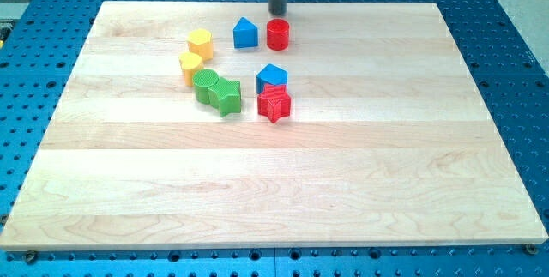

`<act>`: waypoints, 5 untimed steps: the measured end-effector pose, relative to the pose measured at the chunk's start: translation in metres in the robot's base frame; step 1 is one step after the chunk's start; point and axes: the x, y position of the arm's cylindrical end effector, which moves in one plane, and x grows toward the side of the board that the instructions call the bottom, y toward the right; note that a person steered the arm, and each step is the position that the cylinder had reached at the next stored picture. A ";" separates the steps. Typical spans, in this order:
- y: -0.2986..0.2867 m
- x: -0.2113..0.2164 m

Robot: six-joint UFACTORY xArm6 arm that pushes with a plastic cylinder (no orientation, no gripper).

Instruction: Put the red circle and triangle vertically to each other

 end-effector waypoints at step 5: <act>-0.045 0.087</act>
